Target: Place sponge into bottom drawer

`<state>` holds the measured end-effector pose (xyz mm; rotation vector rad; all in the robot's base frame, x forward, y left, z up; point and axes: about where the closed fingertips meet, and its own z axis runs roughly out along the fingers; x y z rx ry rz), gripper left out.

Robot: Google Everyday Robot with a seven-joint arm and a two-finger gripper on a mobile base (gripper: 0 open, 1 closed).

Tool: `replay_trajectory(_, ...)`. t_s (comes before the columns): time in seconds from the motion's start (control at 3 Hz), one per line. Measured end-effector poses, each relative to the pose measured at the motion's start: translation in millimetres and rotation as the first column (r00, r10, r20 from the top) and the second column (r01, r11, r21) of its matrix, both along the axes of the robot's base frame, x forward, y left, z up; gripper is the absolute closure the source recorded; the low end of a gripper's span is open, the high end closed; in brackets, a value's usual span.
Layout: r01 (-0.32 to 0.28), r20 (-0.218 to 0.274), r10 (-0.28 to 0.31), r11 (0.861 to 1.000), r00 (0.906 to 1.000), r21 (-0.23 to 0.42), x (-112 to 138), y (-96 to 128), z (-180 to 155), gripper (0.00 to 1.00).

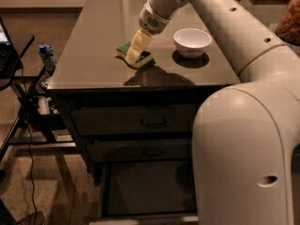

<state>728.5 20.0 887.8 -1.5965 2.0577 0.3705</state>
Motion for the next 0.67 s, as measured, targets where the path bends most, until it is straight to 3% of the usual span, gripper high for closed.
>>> replay_trajectory(0.67,0.046,-0.046,-0.047,0.999,0.9979,-0.006,19.4,3.2,-23.2,0.0)
